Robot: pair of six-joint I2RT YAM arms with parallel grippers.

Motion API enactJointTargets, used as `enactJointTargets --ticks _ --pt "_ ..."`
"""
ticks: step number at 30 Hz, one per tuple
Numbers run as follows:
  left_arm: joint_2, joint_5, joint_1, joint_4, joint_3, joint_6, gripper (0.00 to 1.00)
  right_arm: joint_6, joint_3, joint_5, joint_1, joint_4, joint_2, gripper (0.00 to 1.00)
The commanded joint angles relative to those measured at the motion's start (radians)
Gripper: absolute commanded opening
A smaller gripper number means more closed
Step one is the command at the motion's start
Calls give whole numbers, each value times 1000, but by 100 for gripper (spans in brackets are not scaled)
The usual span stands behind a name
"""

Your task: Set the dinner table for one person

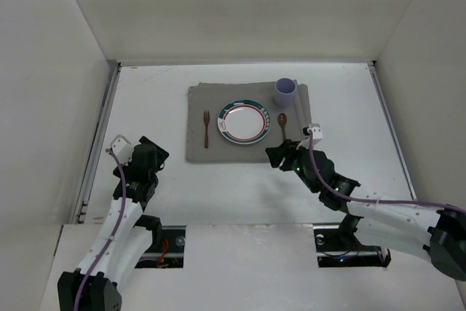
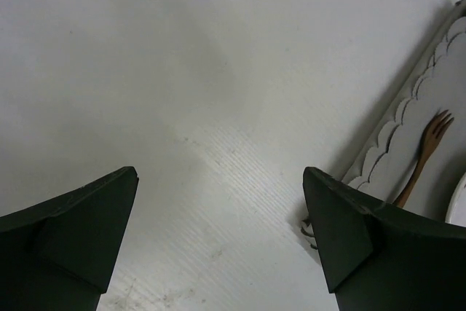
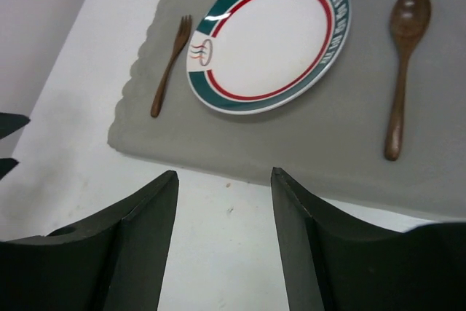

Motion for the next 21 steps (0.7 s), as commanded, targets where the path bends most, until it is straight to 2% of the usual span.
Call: enactJointTargets --ticks 1,5,10,15,21 --pt "-24 19 15 -6 -36 -75 100 7 -42 38 36 143 2 60" --pt "34 28 64 8 -34 -80 100 4 -78 49 41 226 4 61" --pt "70 45 75 37 -49 -81 100 -26 -118 53 47 282 -35 59" --pt "96 46 87 49 -59 -87 100 -35 -153 55 58 297 -100 48" --pt "116 37 73 57 -36 -87 100 -22 -184 69 47 286 -170 45"
